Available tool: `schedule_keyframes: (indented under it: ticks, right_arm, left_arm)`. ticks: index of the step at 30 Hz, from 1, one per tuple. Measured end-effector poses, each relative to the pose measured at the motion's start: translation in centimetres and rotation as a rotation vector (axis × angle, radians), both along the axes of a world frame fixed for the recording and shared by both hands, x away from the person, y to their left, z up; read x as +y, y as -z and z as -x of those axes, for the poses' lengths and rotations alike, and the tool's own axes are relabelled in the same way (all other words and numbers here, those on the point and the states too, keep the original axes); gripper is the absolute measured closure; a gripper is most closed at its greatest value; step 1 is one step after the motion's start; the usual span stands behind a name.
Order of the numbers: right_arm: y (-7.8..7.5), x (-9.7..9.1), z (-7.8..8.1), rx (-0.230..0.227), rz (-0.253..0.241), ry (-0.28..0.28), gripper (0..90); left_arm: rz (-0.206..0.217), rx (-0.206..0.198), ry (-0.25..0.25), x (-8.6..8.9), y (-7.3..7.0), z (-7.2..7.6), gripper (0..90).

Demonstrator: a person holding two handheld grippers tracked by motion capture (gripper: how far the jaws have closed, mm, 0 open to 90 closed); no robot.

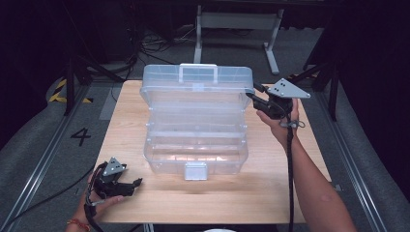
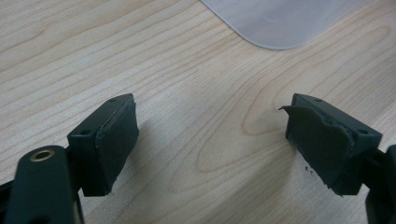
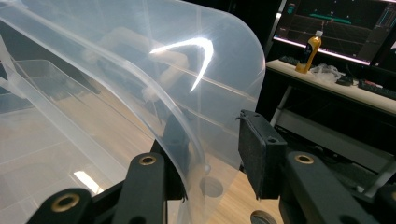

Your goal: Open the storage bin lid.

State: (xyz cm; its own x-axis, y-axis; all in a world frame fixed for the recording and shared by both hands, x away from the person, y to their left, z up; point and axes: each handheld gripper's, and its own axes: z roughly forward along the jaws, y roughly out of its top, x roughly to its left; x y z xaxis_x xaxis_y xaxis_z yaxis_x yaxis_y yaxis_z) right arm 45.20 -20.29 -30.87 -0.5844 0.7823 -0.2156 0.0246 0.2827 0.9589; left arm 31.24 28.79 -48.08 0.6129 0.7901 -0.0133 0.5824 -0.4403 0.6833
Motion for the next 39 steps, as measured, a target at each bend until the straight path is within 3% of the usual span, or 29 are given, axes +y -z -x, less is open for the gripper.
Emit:
schedule_keyframes:
  ticks: [16, 26, 39]
  right_arm:
    - [-0.7, 0.4, -1.8, 0.007, 0.004, 0.045, 67.0]
    - [-0.7, 0.7, -2.7, 0.019, -0.023, 0.073, 68.8]
    - [-1.2, 1.3, -4.5, 0.021, -0.003, 0.127, 76.1]
  left_arm:
    - [-0.001, -0.001, -0.004, 0.0, 0.0, 0.0, 17.3]
    - [0.002, 0.001, -0.007, -0.1, 0.0, 0.0, 17.3]
    - [0.001, 0.001, -0.007, -0.1, 0.0, 0.0, 17.3]
